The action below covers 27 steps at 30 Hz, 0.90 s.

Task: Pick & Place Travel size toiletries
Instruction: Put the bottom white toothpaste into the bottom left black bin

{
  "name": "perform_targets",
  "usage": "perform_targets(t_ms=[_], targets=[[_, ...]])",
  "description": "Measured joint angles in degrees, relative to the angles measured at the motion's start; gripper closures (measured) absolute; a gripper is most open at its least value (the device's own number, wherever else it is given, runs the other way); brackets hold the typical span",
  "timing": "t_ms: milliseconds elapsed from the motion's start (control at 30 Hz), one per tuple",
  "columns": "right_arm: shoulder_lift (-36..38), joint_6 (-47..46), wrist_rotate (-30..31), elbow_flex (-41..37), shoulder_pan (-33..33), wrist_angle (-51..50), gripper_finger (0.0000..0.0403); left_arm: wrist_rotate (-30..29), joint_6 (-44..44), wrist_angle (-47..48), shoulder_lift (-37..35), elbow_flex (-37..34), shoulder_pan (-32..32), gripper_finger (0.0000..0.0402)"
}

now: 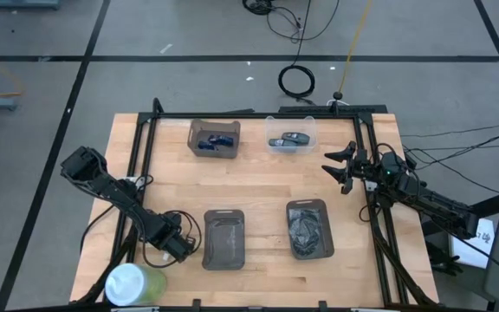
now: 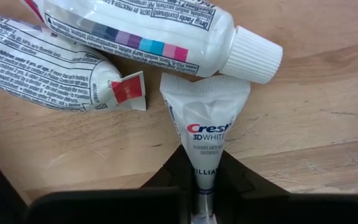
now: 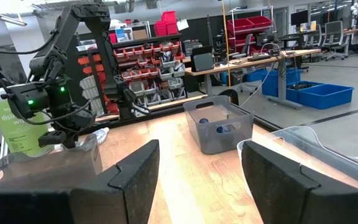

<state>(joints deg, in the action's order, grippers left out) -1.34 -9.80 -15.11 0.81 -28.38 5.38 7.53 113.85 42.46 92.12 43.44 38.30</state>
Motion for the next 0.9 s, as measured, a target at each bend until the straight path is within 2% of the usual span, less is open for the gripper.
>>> perform_targets(t_ms=[267, 467, 667, 900], targets=[[0.0, 0.0, 0.0, 0.0, 0.0, 0.0, 0.0185, 0.2, -2.0, 0.0, 0.0, 0.0, -0.2, 0.0379], [0.0, 0.0, 0.0, 0.0, 0.0, 0.0, 0.0187, 3.2, -6.2, 3.6, -1.6, 0.9, -1.4, 0.038], [0.0, 0.0, 0.0, 0.0, 0.0, 0.0, 0.0184, -4.7, -5.8, 4.3, -5.8, 1.0, -1.1, 0.0381], [0.0, 0.0, 0.0, 0.0, 0.0, 0.0, 0.0186, -8.3, -6.2, 4.4, -9.3, 1.1, -1.0, 0.0381]])
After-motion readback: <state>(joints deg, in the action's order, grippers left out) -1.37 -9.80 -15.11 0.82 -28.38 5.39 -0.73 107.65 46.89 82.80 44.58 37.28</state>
